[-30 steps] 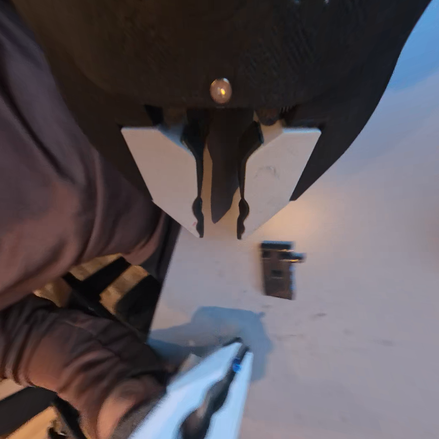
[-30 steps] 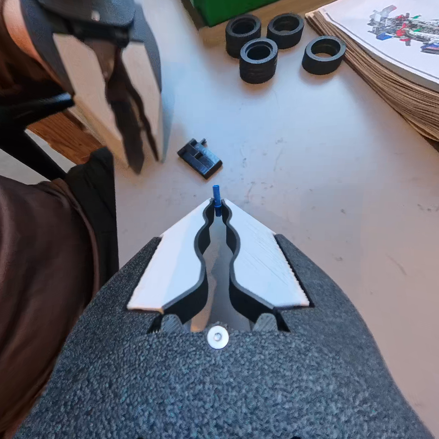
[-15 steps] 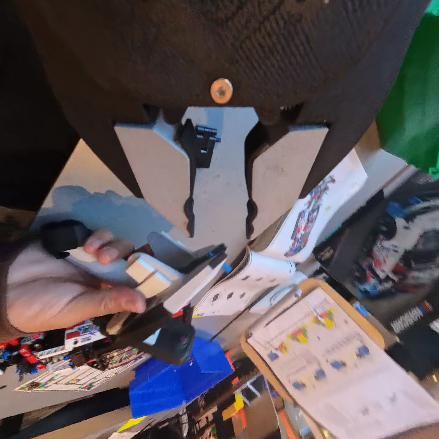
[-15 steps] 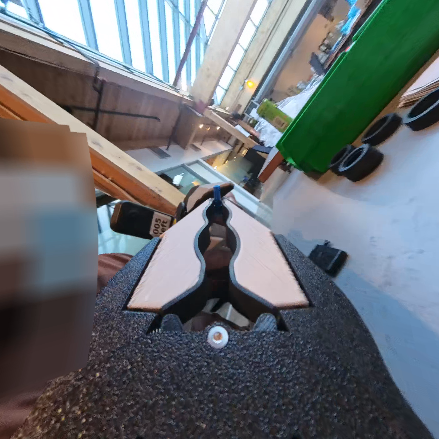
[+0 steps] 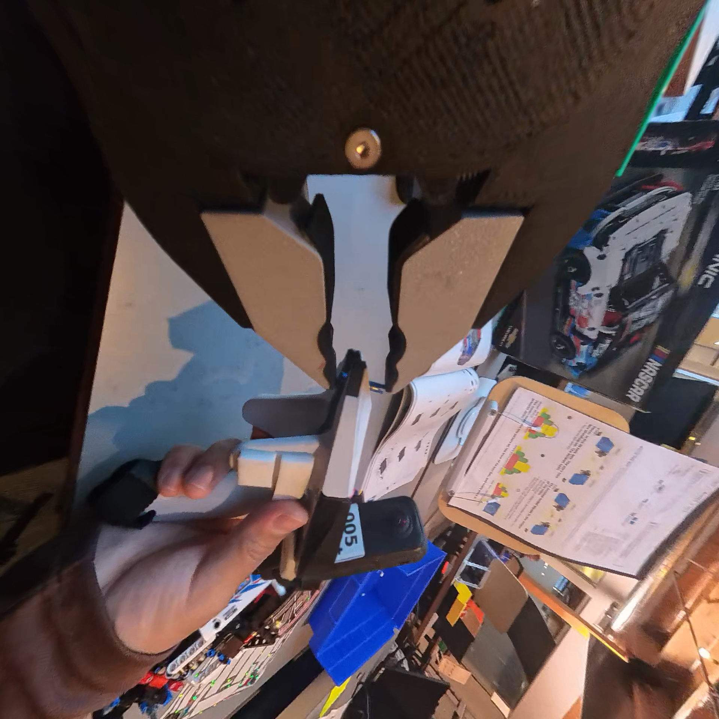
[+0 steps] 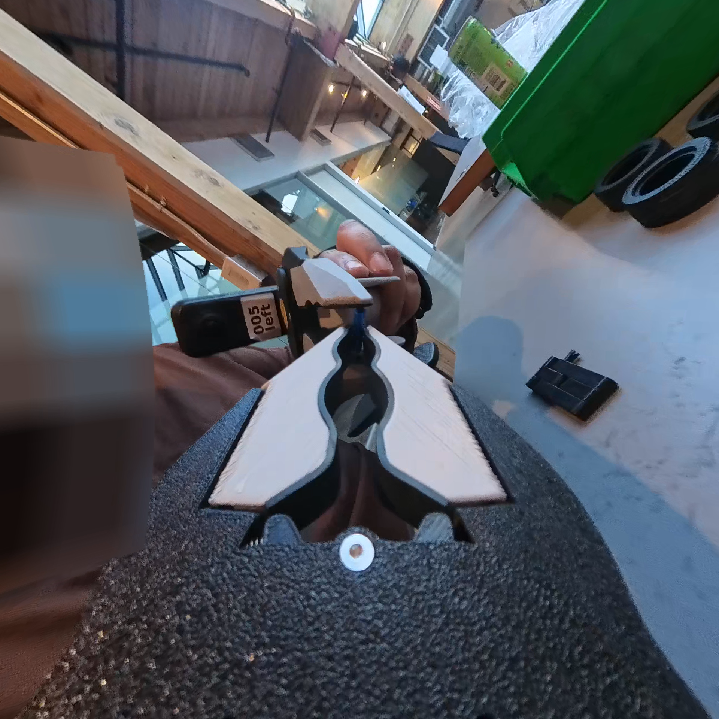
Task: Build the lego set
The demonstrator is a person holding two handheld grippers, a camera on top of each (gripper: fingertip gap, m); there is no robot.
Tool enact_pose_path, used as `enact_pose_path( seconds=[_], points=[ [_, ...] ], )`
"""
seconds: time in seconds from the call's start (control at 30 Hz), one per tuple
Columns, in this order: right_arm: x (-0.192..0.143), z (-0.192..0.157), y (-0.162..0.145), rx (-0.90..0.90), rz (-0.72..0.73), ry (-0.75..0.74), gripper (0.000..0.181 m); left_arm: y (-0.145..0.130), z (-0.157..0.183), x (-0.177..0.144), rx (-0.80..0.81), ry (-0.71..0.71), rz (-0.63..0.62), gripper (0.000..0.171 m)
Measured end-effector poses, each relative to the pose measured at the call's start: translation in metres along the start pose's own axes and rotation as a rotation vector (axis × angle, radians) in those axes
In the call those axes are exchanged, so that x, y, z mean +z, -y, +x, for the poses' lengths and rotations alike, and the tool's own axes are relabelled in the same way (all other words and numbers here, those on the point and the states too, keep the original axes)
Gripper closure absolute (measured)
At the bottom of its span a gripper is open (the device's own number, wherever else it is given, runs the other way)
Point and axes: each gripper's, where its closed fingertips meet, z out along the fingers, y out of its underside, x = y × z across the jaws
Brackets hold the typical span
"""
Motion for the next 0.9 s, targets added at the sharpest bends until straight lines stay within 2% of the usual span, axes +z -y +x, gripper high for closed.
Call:
enact_pose_path(
  seconds=[0.17, 0.3, 0.43, 0.5, 0.57, 0.67, 0.73, 0.8, 0.9],
  points=[
    [-0.003, 0.008, -0.007, -0.051, -0.092, -0.088, 0.172, -0.005, 0.013, -0.001, 0.028, -0.132, -0.014, 0.151],
    [-0.014, 0.012, -0.002, -0.061, -0.105, -0.139, 0.163, -0.007, 0.018, -0.007, 0.076, -0.189, 0.012, 0.151],
    [-0.010, 0.012, -0.009, -0.011, -0.126, -0.102, 0.164, -0.008, 0.021, -0.006, 0.095, -0.209, 0.015, 0.151],
    [-0.008, 0.012, -0.013, 0.011, -0.139, -0.076, 0.175, -0.010, 0.023, -0.004, 0.104, -0.215, 0.003, 0.151],
    [-0.008, 0.015, -0.012, 0.018, -0.120, -0.083, 0.176, -0.014, 0.022, -0.002, 0.101, -0.203, -0.007, 0.151],
    [-0.012, 0.018, -0.001, 0.002, -0.043, -0.105, 0.177, -0.023, 0.011, 0.004, -0.025, -0.137, -0.045, 0.150],
    [-0.017, 0.020, 0.010, -0.029, 0.025, -0.129, 0.177, -0.033, 0.004, 0.007, -0.226, -0.107, -0.099, 0.136],
    [-0.024, 0.018, 0.022, -0.078, 0.090, -0.153, 0.177, -0.040, 0.005, 0.009, -0.379, -0.113, -0.128, 0.130],
    [-0.028, 0.018, 0.029, -0.171, 0.122, -0.208, 0.177, -0.041, 0.003, 0.012, -0.387, -0.080, -0.128, 0.142]
  ],
)
